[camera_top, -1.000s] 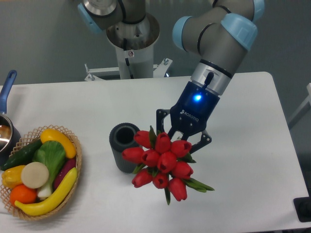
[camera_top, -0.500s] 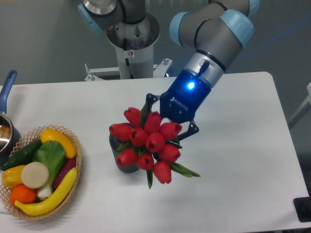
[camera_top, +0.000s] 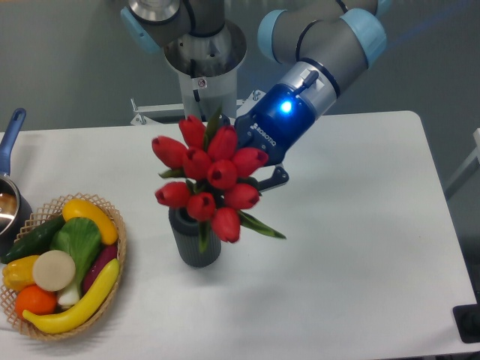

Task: Insert the flowers into the vase
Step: 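Lower the tulip stems down into the grey vase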

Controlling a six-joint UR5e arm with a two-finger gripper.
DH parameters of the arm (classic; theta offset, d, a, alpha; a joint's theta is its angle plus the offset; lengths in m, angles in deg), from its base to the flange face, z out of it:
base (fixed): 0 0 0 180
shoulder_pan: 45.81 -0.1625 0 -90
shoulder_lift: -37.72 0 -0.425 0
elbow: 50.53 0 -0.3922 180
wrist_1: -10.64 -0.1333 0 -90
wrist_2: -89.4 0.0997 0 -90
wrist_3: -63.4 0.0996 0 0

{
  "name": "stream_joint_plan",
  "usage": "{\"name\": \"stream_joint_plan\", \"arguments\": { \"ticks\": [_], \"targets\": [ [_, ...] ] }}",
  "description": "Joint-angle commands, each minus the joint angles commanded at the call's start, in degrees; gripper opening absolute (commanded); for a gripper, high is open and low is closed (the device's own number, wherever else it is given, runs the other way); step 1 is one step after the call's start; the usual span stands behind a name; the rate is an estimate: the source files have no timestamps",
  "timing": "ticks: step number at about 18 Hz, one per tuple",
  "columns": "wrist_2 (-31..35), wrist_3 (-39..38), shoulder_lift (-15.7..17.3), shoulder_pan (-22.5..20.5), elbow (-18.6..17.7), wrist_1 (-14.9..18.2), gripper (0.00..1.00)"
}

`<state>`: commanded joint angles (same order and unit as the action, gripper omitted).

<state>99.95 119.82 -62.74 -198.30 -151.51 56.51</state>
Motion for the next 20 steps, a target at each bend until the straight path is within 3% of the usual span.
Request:
{"name": "stream_joint_plan", "arguments": {
  "ticks": [12, 20],
  "targets": [
    [-1.06, 7.56, 0.35, 1.32, -5.89, 0.00, 0.34],
    [-0.97, 17.84, 0.35, 1.94, -13.36, 0.00, 0.34]
  ]
}}
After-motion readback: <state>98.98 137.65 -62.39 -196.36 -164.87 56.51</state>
